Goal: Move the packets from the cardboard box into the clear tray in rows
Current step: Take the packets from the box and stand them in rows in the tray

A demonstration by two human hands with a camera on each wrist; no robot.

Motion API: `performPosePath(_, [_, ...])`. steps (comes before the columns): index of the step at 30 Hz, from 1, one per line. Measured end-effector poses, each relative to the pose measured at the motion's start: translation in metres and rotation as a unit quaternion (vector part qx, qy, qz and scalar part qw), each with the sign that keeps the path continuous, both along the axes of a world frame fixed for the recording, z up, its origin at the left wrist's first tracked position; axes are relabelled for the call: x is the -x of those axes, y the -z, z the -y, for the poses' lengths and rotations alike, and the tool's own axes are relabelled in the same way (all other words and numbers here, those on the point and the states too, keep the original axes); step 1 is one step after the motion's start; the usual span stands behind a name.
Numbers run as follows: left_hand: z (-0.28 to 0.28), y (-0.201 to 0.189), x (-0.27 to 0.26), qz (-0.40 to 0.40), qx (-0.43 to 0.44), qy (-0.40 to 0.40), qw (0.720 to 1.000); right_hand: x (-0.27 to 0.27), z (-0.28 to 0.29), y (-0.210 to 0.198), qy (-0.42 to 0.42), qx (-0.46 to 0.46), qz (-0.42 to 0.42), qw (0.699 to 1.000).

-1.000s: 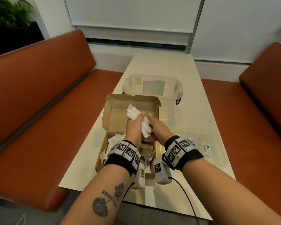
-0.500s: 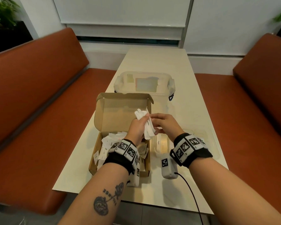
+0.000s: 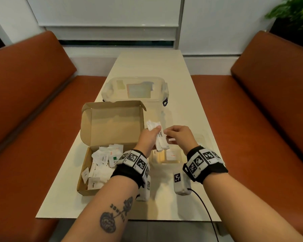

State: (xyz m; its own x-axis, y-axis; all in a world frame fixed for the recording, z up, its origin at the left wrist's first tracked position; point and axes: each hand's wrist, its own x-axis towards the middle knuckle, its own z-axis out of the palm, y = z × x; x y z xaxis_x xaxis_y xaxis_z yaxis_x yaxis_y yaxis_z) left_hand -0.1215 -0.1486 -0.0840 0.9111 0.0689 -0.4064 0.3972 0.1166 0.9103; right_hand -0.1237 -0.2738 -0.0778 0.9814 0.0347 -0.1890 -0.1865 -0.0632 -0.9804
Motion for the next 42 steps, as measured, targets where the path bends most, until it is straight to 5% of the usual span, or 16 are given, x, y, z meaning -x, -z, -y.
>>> performPosePath(8, [0.007, 0.004, -0.008, 0.019, -0.035, -0.034, 0.999, 0.001, 0.008, 0.009, -0.027, 0.093, 0.006, 0.995])
performPosePath(17, [-0.001, 0.011, -0.007, 0.051, -0.051, -0.084, 0.994, 0.000, 0.007, 0.005, 0.007, 0.060, -0.017, 0.998])
performPosePath(22, [-0.007, 0.012, -0.009, 0.055, -0.061, -0.114, 0.990, 0.000, -0.006, 0.015, 0.007, 0.147, -0.038, 0.988])
performPosePath(27, [-0.012, 0.015, -0.009, 0.048, -0.038, -0.117, 0.991, 0.005, -0.028, 0.026, -0.072, 0.285, -0.037, 0.955])
performPosePath(42, [-0.020, 0.016, -0.010, 0.048, -0.010, -0.116, 0.992, 0.001, -0.044, 0.038, -0.117, 0.526, 0.033, 0.842])
